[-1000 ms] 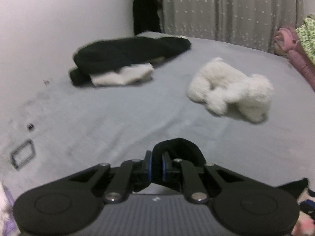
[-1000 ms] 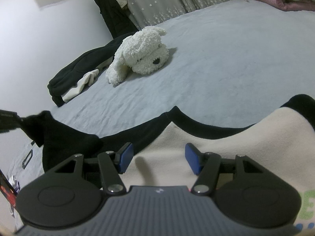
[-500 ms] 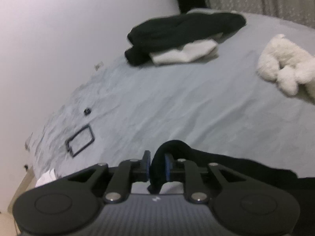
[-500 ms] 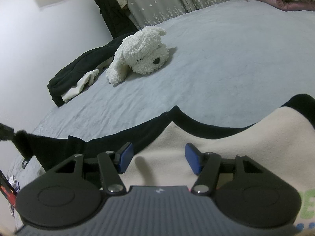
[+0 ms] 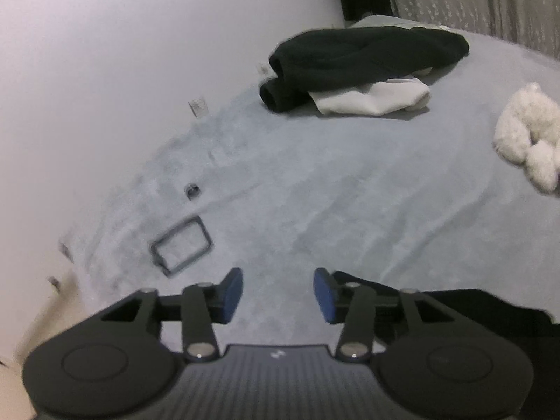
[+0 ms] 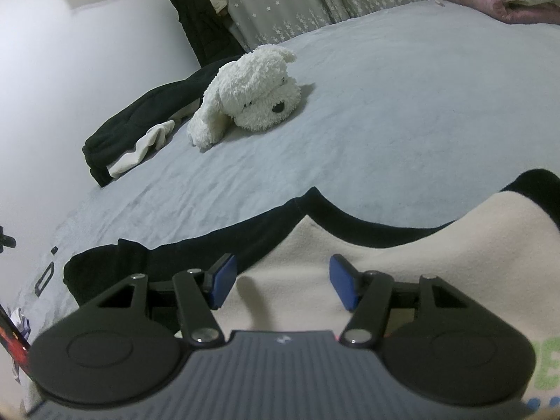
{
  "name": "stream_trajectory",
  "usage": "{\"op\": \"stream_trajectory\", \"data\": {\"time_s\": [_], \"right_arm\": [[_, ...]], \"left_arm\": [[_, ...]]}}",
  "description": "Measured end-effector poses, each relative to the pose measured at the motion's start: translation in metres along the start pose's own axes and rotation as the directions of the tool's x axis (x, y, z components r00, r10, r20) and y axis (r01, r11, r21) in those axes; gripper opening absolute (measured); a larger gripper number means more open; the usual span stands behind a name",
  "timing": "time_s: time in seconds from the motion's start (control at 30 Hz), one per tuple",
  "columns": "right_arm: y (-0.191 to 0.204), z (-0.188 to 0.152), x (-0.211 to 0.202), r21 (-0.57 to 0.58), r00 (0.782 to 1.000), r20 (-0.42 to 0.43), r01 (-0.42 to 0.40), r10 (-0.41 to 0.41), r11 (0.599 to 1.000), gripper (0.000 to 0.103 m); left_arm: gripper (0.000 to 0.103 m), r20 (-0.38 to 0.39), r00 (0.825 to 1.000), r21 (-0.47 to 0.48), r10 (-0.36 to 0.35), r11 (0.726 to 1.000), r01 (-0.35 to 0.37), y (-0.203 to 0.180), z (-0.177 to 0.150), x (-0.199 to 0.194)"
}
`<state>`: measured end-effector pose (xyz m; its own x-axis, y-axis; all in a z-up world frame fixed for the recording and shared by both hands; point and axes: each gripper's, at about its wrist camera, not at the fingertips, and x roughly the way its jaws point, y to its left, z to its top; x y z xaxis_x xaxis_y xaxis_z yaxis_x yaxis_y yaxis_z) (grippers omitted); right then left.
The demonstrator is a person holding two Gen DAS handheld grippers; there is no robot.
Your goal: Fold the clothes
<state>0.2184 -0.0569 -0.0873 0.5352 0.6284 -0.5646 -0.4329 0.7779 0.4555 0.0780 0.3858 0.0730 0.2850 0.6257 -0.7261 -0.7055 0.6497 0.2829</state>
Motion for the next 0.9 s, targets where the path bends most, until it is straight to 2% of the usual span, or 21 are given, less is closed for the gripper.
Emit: {"op": "stream_trajectory", "data": {"time_s": [0.07,0.17,0.27,0.37,0.43,0.53,0.6,0.7,0.77,0.8,0.9], "right_arm": [[0.002,-0.001,0.001,-0.010,1.000,0.001,0.008,-0.008,1.000,0.064],[0.007,-0.002,0.000,-0.028,1.000,0.004,0.025,-0.025,0.999,0.064],[0.014,-0.003,-0.001,-0.053,0.999,0.009,0.038,-0.037,0.998,0.064],[0.025,-0.005,-0.002,-0.098,1.000,0.011,0.021,-0.020,0.995,0.064],[0.035,-0.007,-0.003,-0.135,1.000,0.012,-0.004,0.006,0.991,0.064],[0.051,-0.012,-0.008,-0.173,0.998,0.005,-0.060,0.062,0.983,0.064],[0.065,-0.014,-0.010,-0.189,0.994,-0.019,-0.114,0.112,0.975,0.064],[0.092,-0.014,-0.006,-0.229,0.979,-0.076,-0.202,0.189,0.952,0.064],[0.113,-0.013,0.000,-0.262,0.963,-0.114,-0.267,0.245,0.927,0.064],[0.126,-0.012,0.005,-0.279,0.952,-0.131,-0.304,0.278,0.911,0.064],[0.163,-0.013,0.026,-0.336,0.909,-0.171,-0.417,0.381,0.844,0.064]], "left_arm": [[0.054,-0.055,0.995,-0.072,-0.080,0.995,0.076,0.017,0.002,0.011],[0.054,-0.114,0.968,-0.201,-0.222,0.960,0.196,0.043,-0.003,0.034],[0.054,-0.112,0.938,-0.298,-0.327,0.912,0.282,0.062,-0.012,0.059],[0.054,-0.085,0.909,-0.350,-0.408,0.866,0.357,0.072,-0.023,0.084],[0.053,-0.069,0.882,-0.380,-0.466,0.830,0.408,0.077,-0.032,0.101],[0.051,-0.061,0.826,-0.440,-0.560,0.758,0.481,0.085,-0.046,0.129],[0.046,-0.054,0.787,-0.475,-0.614,0.709,0.521,0.090,-0.053,0.144],[0.043,-0.049,0.734,-0.484,-0.677,0.659,0.575,0.093,-0.061,0.159],[0.043,-0.032,0.711,-0.452,-0.702,0.645,0.616,0.093,-0.063,0.163],[0.043,-0.022,0.700,-0.434,-0.713,0.638,0.636,0.092,-0.064,0.165],[0.043,0.010,0.689,-0.383,-0.725,0.633,0.672,0.085,-0.067,0.170]]}}
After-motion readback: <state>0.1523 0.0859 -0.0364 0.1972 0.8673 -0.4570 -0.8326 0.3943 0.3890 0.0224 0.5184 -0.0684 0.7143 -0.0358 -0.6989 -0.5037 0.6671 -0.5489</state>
